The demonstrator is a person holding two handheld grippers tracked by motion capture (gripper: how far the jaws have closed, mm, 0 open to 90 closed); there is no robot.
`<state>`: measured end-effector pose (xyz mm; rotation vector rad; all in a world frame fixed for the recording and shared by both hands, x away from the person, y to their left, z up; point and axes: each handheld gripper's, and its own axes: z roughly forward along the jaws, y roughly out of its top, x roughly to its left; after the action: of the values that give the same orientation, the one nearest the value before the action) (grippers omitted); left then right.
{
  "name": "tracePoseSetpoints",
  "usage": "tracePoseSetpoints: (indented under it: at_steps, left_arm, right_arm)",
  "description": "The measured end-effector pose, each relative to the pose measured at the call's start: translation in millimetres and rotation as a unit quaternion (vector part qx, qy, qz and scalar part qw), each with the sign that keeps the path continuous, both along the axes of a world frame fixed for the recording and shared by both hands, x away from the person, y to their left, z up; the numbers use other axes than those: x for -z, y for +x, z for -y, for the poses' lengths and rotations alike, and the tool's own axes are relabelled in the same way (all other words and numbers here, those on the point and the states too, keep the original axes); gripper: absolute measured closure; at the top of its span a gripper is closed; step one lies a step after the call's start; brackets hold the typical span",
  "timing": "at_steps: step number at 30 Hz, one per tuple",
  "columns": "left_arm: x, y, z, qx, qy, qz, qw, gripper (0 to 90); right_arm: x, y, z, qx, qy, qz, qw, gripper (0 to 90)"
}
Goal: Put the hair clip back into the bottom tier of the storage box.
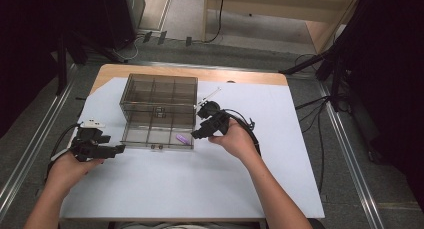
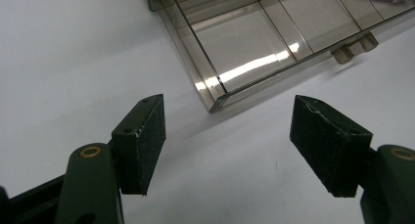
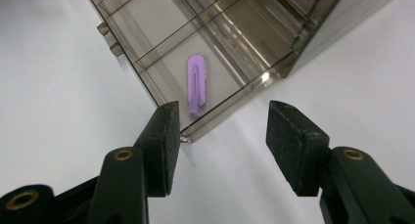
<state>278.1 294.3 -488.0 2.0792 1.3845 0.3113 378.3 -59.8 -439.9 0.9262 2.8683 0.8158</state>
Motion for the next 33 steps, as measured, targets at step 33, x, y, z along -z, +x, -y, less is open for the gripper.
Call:
tracePoseSetpoints:
  at_steps: [33]
  left_arm:
    - [1.0, 4.6, -1.2, -0.003, -0.001, 0.003, 1.0, 29.8]
  right_arm:
    - [4.7, 12.3, 62.7, 0.058, 0.016, 0.005, 0.9982, 46.2]
